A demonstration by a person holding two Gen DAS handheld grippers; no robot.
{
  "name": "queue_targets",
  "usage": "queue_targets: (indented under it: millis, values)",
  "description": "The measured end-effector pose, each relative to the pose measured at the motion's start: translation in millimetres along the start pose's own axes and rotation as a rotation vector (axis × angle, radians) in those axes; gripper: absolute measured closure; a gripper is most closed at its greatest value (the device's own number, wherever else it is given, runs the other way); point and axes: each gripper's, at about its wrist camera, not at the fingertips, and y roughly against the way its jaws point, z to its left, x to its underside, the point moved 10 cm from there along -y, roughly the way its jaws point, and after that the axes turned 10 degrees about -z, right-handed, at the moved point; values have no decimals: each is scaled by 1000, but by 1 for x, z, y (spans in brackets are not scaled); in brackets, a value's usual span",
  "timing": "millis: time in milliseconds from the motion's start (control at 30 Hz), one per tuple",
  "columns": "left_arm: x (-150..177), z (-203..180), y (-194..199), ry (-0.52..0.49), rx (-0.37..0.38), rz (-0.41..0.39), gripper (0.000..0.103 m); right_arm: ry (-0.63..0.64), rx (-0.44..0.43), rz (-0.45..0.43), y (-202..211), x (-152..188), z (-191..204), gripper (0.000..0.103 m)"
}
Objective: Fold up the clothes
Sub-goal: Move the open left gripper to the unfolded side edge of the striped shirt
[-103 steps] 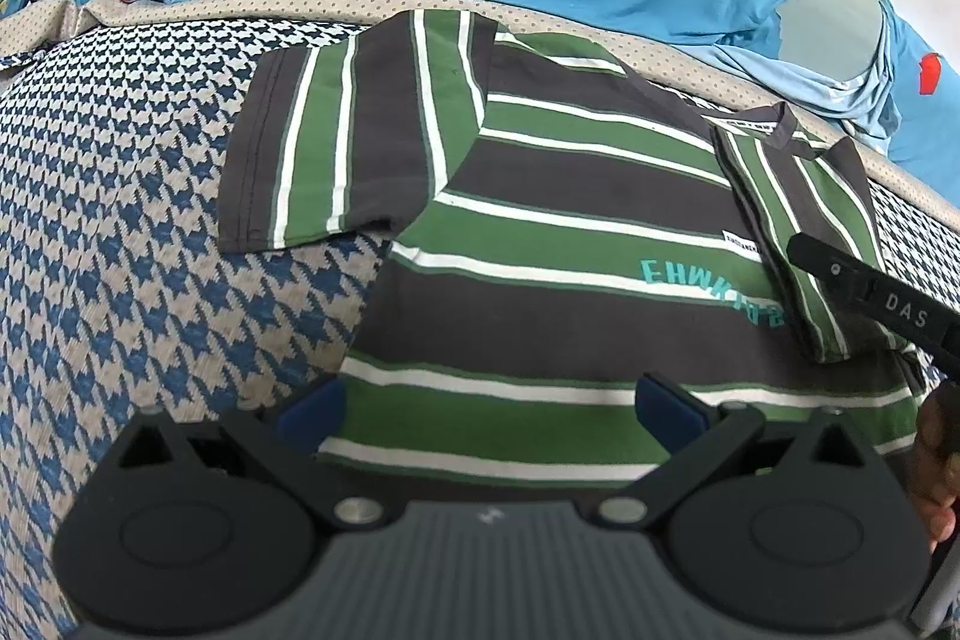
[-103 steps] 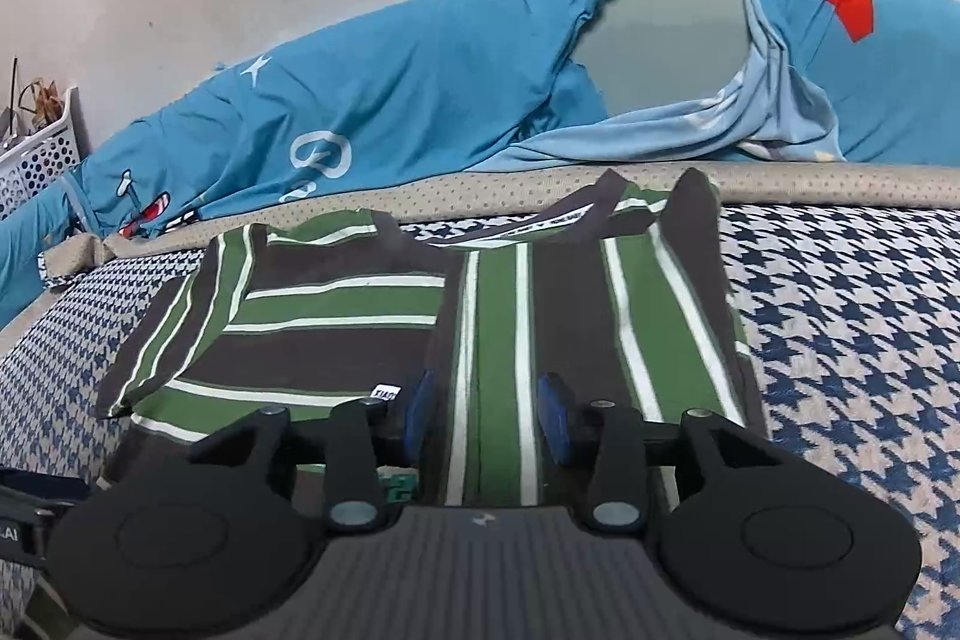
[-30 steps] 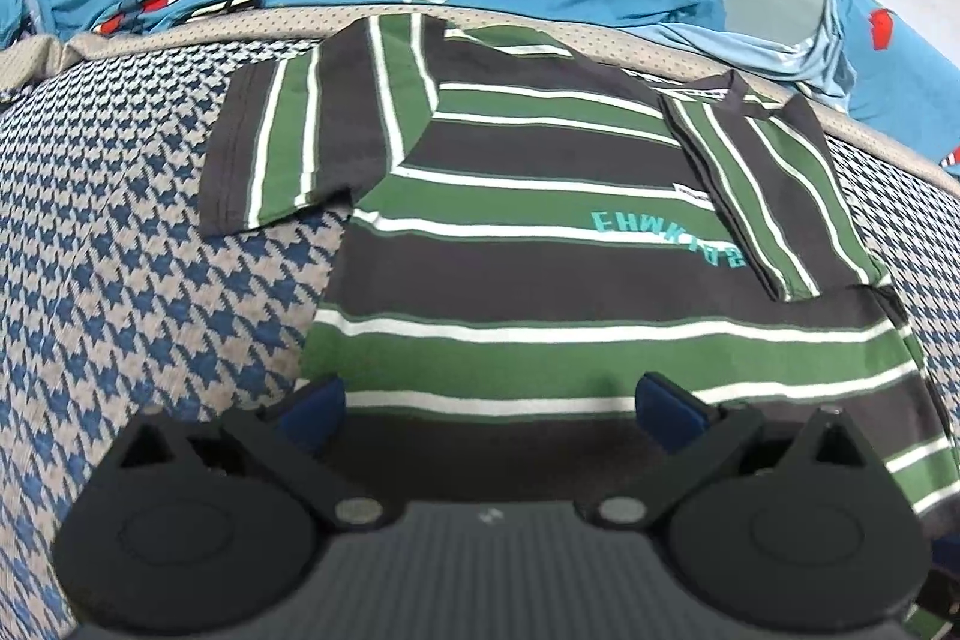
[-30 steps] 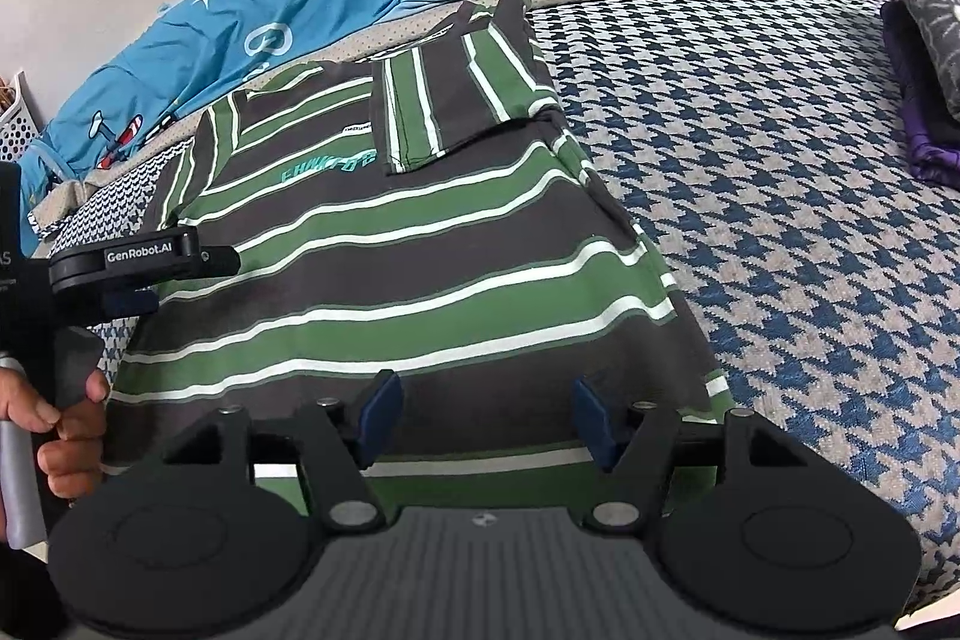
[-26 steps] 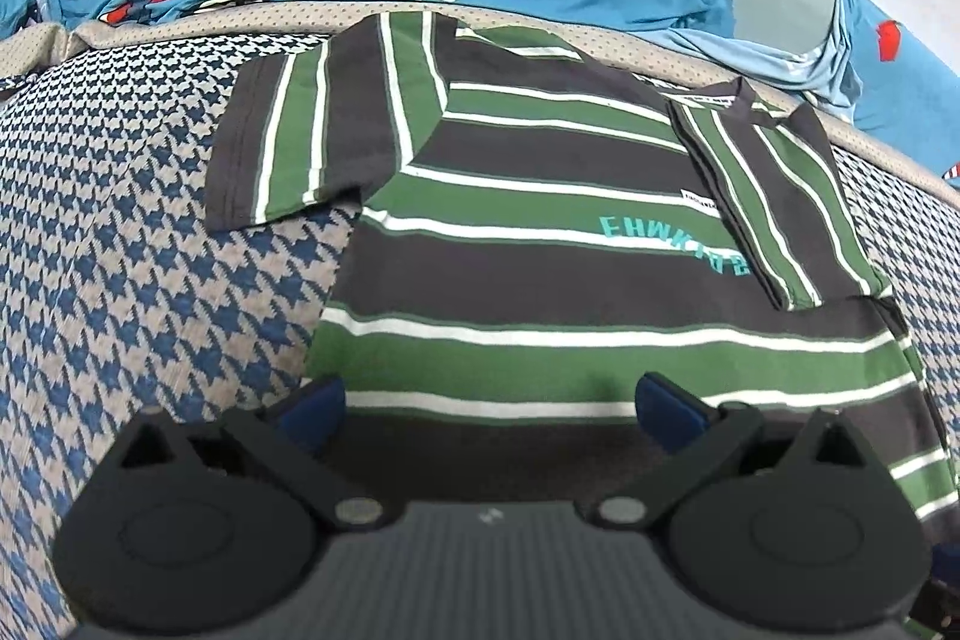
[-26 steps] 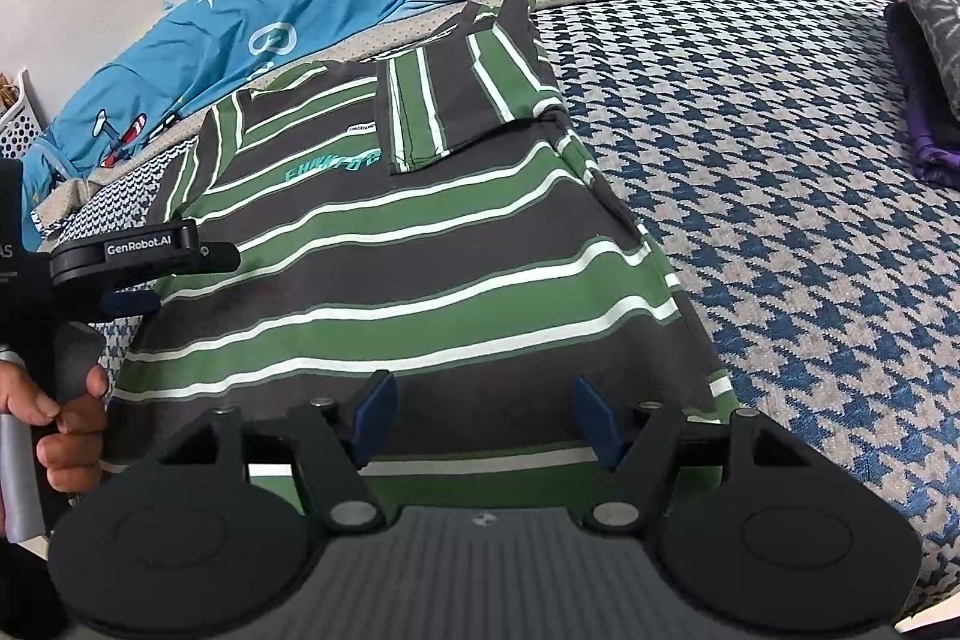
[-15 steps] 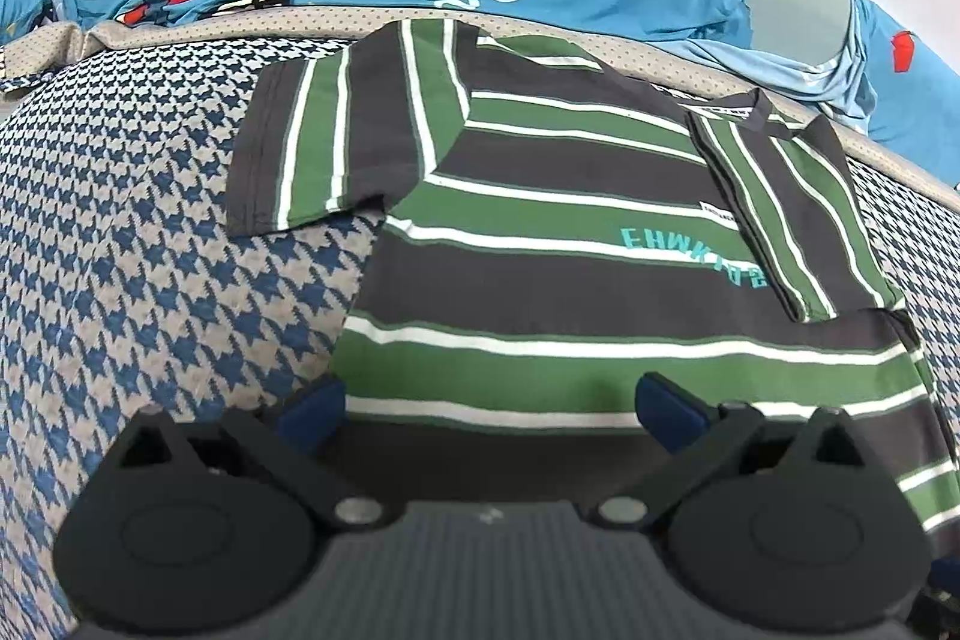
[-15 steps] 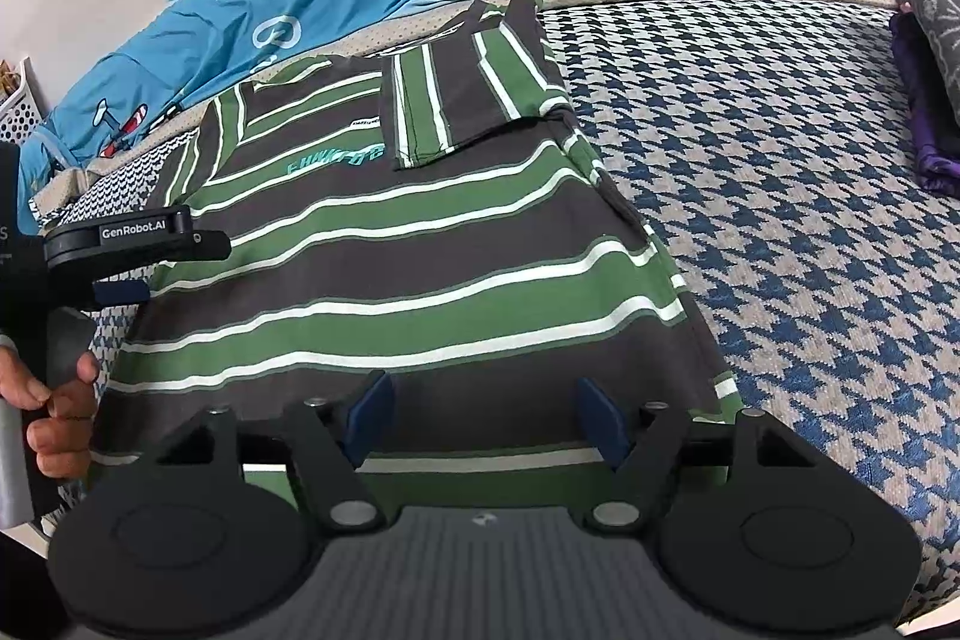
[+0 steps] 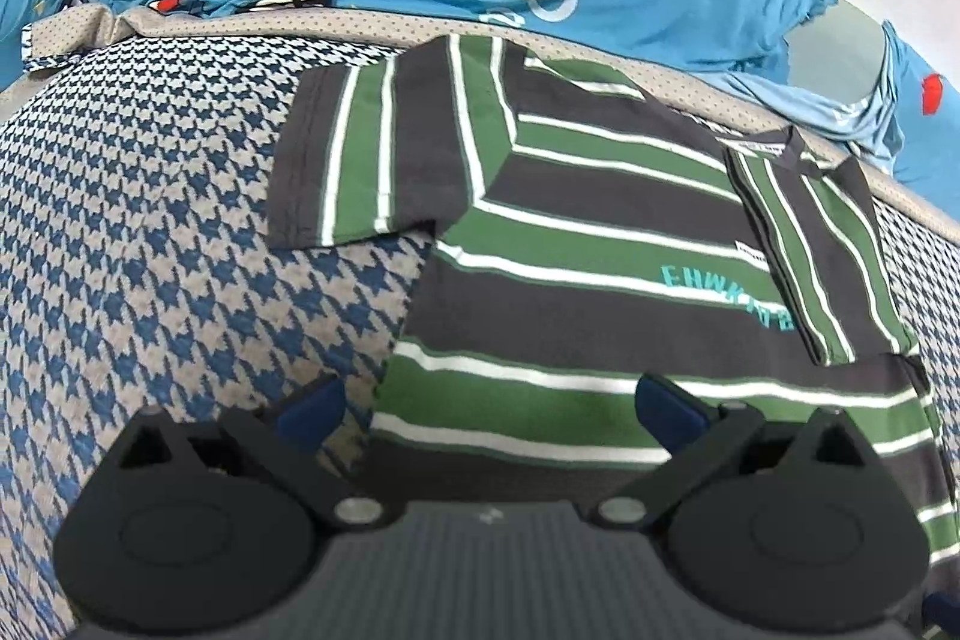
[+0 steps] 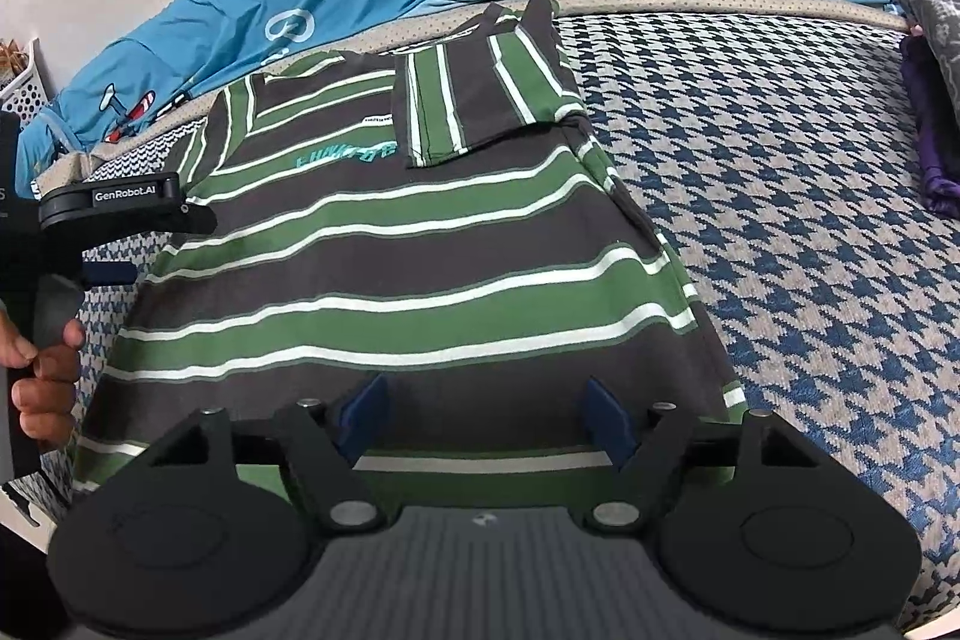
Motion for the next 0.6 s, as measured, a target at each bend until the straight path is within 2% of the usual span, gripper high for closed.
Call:
queue_targets:
  millis: [200,433,600]
  values:
    - [-3,10,-1,19,-9,1,0,11,2,-26,2,-5,3,31]
    - [-9,26,-6,20,-28,8,0,91,-42,-13,1,-20,21,31]
    - [-13,37,-10,70,-18,21,0,129,-87,1,-6,-32,31,31]
